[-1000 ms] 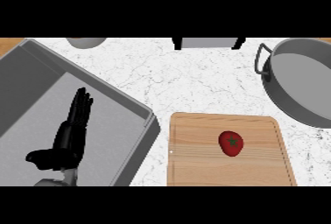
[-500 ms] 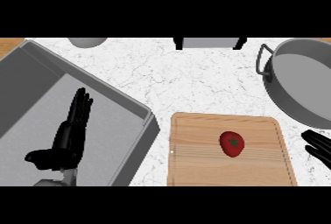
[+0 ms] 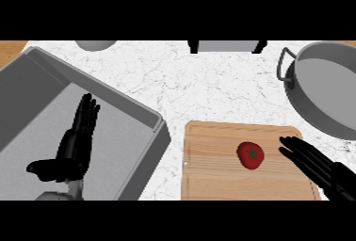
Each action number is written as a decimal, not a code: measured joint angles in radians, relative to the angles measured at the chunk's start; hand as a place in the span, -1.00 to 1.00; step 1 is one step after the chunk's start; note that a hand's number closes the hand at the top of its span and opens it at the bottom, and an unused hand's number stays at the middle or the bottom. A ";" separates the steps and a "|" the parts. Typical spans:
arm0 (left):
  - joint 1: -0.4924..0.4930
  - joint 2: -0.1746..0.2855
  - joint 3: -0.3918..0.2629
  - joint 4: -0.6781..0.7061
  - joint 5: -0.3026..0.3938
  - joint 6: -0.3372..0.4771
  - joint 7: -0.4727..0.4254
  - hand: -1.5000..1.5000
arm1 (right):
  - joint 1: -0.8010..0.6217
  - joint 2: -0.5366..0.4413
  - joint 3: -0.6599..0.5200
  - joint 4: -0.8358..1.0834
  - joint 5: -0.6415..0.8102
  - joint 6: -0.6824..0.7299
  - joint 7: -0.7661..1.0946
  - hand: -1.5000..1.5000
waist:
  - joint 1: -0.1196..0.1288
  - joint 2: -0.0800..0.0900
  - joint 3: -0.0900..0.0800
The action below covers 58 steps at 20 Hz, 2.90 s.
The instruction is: Pick the tomato from the cutting board and place it in the pot
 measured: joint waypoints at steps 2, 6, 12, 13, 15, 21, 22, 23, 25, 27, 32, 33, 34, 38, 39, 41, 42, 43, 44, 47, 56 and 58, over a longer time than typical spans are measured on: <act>-0.001 -0.005 -0.001 0.011 -0.007 -0.001 -0.002 0.00 | -0.013 0.020 0.025 0.018 0.054 0.004 0.041 -1.00 | 0.000 0.000 0.001; 0.015 -0.013 0.010 0.006 -0.015 -0.019 -0.009 0.00 | -0.045 0.060 0.041 0.088 0.116 0.024 0.053 -1.00 | 0.000 0.000 0.001; 0.019 -0.024 0.027 -0.005 -0.031 -0.038 0.014 0.00 | -0.111 0.145 0.065 0.158 0.188 0.049 0.070 -1.00 | 0.001 -0.001 0.003; 0.032 -0.030 0.025 -0.018 -0.036 -0.038 0.016 0.00 | -0.123 0.153 0.059 0.169 0.196 0.049 0.064 -1.00 | 0.001 -0.001 0.002; 0.025 -0.036 0.035 -0.012 -0.041 -0.046 0.017 0.00 | -0.138 0.172 0.053 0.215 0.221 0.037 0.043 -1.00 | 0.001 -0.001 0.003; 0.033 -0.045 0.035 -0.004 -0.071 -0.051 0.008 0.00 | -0.175 0.229 0.054 0.280 0.291 0.021 0.033 -1.00 | 0.001 -0.006 0.000; 0.033 -0.046 0.039 0.002 -0.071 -0.059 0.003 0.00 | -0.172 0.236 0.050 0.281 0.296 0.017 0.026 -1.00 | 0.001 -0.007 -0.001; 0.037 -0.046 0.047 0.000 -0.070 -0.065 0.001 0.00 | -0.174 0.242 0.045 0.279 0.299 0.023 0.027 -1.00 | 0.000 -0.007 -0.002; 0.044 -0.057 0.044 -0.009 -0.077 -0.064 0.002 0.00 | -0.188 0.251 0.038 0.290 0.306 0.043 0.030 -1.00 | 0.000 -0.007 -0.001; 0.044 -0.060 0.045 -0.020 -0.085 -0.062 0.014 0.00 | -0.214 0.258 0.031 0.331 0.320 0.035 0.000 1.00 | 0.001 -0.008 -0.002; 0.041 -0.051 0.059 -0.014 -0.075 -0.073 0.013 0.00 | -0.246 0.284 0.009 0.352 0.350 -0.058 -0.058 1.00 | -0.001 -0.008 -0.002; 0.049 -0.051 0.061 -0.016 -0.072 -0.081 0.007 0.00 | -0.255 0.291 0.001 0.371 0.349 -0.077 -0.076 1.00 | -0.001 -0.008 -0.002; 0.043 -0.056 0.061 -0.004 -0.076 -0.080 0.002 0.00 | -0.246 0.300 0.001 0.360 0.352 -0.091 -0.082 1.00 | -0.001 -0.008 -0.001; 0.048 -0.064 0.054 -0.047 -0.094 -0.071 0.044 0.00 | -0.255 0.326 -0.007 0.375 0.377 -0.138 -0.110 1.00 | -0.001 -0.010 -0.004; 0.046 -0.064 0.063 -0.038 -0.091 -0.076 0.034 0.00 | -0.257 0.328 -0.012 0.380 0.377 -0.144 -0.124 1.00 | -0.001 -0.011 -0.003; 0.047 -0.073 0.056 -0.018 -0.098 -0.073 0.017 0.00 | -0.238 0.325 -0.028 0.367 0.369 -0.162 -0.150 1.00 | -0.002 -0.010 -0.001; 0.050 -0.069 0.059 -0.028 -0.096 -0.077 0.028 0.00 | -0.223 0.338 -0.023 0.352 0.377 -0.181 -0.151 1.00 | -0.002 -0.009 -0.001; 0.059 -0.068 0.057 -0.043 -0.095 -0.079 0.029 0.00 | -0.253 0.348 -0.042 0.371 0.381 -0.179 -0.114 1.00 | 0.001 -0.007 -0.002; 0.049 -0.070 0.054 -0.046 -0.098 -0.075 0.035 0.00 | -0.292 0.360 -0.068 0.399 0.391 -0.173 -0.053 1.00 | 0.008 -0.004 -0.001; 0.037 -0.075 0.041 -0.054 -0.099 -0.081 0.036 0.00 | -0.383 0.397 -0.150 0.482 0.439 -0.164 0.165 1.00 | 0.036 0.012 -0.004; -0.020 -0.088 0.008 -0.043 -0.103 -0.103 0.043 0.00 | -0.758 0.426 -0.325 0.683 0.648 -0.171 0.771 1.00 | 0.111 0.034 -0.006; -0.028 -0.093 -0.001 -0.032 -0.107 -0.104 0.044 0.00 | -0.864 0.433 -0.328 0.729 0.720 -0.190 0.885 1.00 | 0.119 0.034 -0.006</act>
